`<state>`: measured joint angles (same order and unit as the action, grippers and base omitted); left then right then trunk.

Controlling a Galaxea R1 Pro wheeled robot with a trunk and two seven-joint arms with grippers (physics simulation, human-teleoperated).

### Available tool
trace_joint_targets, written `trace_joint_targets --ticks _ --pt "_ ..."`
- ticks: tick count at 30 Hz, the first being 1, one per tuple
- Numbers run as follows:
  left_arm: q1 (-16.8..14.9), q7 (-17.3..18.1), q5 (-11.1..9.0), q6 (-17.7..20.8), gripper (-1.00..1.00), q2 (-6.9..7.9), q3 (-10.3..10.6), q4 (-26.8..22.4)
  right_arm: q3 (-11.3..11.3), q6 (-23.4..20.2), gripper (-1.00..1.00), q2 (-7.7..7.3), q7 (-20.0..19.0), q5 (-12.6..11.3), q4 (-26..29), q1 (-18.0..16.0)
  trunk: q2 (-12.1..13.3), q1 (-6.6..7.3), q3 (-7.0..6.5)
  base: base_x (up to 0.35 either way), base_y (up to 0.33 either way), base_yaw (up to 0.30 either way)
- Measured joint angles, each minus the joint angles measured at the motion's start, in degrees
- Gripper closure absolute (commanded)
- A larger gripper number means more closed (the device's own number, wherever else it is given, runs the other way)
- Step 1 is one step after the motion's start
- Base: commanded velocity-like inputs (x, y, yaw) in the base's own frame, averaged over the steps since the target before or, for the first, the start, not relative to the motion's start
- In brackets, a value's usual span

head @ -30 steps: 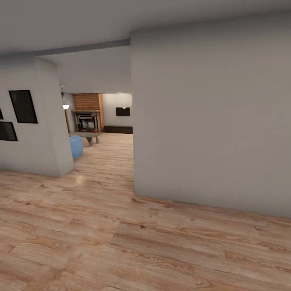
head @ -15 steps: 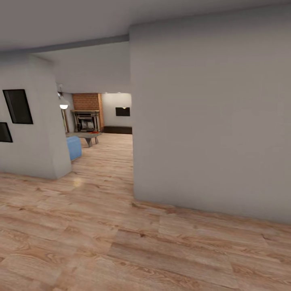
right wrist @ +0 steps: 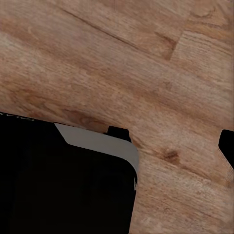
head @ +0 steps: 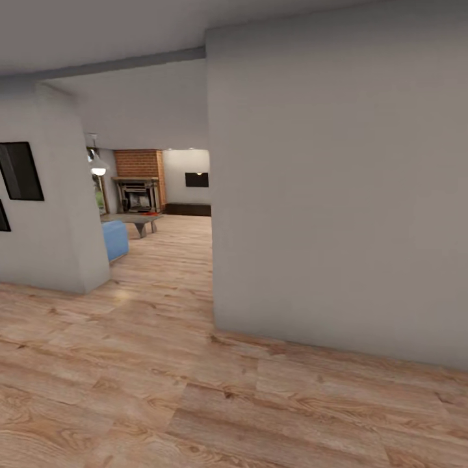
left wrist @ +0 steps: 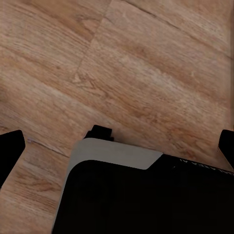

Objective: Move the two storage containers from the living room to the garage. In the garage, place one container on the floor and stack the other container on top of it (either order is fine).

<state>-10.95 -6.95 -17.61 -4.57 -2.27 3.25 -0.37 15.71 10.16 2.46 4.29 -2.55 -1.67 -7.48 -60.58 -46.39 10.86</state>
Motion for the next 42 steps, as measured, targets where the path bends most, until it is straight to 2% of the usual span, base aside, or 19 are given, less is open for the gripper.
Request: trace_joint_targets --ticks 42 --pt "0.0 0.0 0.08 -0.13 -1.0 0.01 0.0 -0.02 -0.11 -0.03 -1.0 0.01 -0.01 -0.14 0.0 0.0 0.0 0.0 0.0 0.319 0.0 0.0"
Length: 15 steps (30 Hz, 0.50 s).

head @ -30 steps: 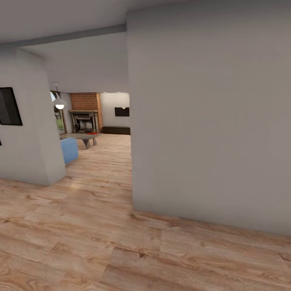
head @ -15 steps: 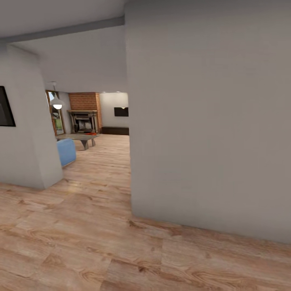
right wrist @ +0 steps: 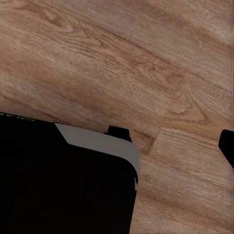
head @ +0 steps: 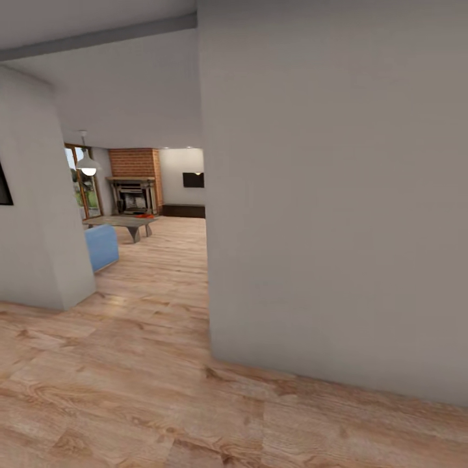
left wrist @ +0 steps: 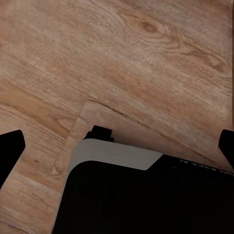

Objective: Move the two storage containers from the living room to the garage. In the garage, place one container on the floor and stack the other container on top of it (either order is fine).

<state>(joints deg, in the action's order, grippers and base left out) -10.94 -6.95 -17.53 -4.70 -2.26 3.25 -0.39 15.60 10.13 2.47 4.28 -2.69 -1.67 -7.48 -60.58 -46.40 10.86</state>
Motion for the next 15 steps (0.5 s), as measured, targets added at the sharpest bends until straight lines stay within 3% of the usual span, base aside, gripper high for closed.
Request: trace_joint_targets --ticks 8,15 --pt "0.0 -0.02 0.09 -0.13 -1.0 -0.02 0.0 0.0 -0.07 0.4 -1.0 0.13 -0.53 0.18 0.0 0.0 0.01 -0.03 0.0 0.087 0.0 0.013" --pt "0.01 -0.01 0.11 -0.13 -1.0 -0.02 0.01 -0.02 -0.11 0.53 -1.0 0.11 -0.52 0.12 0.0 -0.01 0.01 -0.03 0.0 0.002 0.0 0.236"
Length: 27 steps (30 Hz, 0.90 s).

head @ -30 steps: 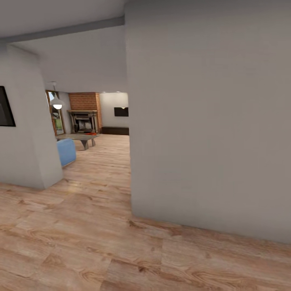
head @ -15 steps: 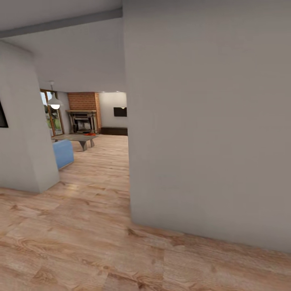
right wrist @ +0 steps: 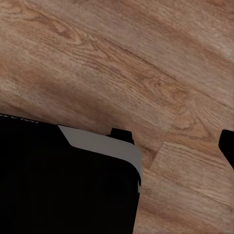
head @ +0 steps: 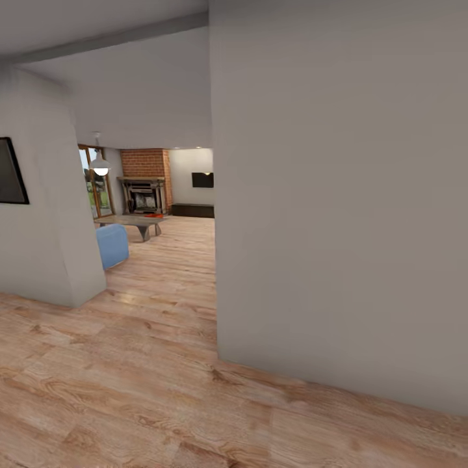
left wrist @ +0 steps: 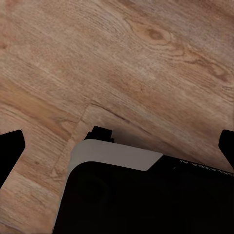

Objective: Move the two storage containers from the living room to the garage. In the garage, place one container on the floor and stack the other container on top of it (either order is fine).

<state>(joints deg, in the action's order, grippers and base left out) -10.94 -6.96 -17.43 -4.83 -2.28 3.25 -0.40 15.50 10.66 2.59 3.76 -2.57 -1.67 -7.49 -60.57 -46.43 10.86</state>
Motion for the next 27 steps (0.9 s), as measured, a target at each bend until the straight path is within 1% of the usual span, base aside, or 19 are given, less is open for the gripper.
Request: trace_joint_targets --ticks 27 --pt "0.0 -0.07 -0.04 0.0 -1.0 -0.08 0.0 0.0 0.2 -0.07 -1.0 0.01 -0.04 0.33 0.0 0.0 0.0 0.0 0.0 0.0 0.0 0.269"
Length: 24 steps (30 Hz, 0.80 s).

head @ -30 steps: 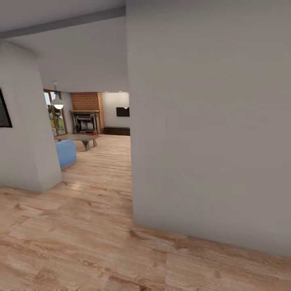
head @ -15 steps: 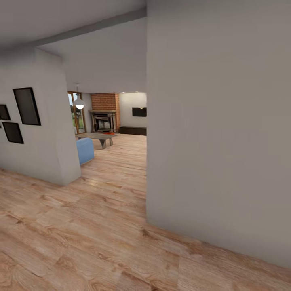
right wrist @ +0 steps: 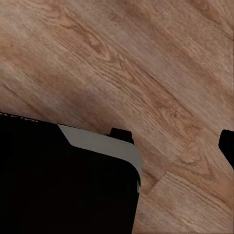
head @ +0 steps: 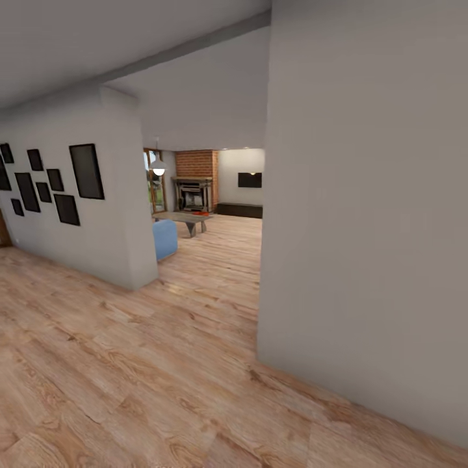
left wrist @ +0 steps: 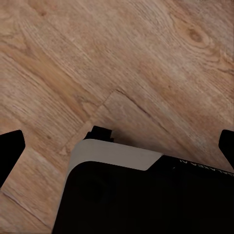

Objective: Move the two storage containers from the living room to the garage. In the garage, place one container on the floor and stack the other container on top of it (either order is fine).

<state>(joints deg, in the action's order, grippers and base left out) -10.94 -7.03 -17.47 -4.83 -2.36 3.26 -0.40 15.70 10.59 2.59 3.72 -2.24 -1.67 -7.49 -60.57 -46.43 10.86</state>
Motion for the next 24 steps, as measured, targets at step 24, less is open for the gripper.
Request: trace_joint_targets --ticks 24 --pt "0.0 0.02 0.14 0.0 -1.0 -0.08 0.08 0.0 0.28 -0.44 -1.0 -0.07 0.29 0.0 0.0 0.0 0.0 0.0 0.0 0.0 0.0 0.269"
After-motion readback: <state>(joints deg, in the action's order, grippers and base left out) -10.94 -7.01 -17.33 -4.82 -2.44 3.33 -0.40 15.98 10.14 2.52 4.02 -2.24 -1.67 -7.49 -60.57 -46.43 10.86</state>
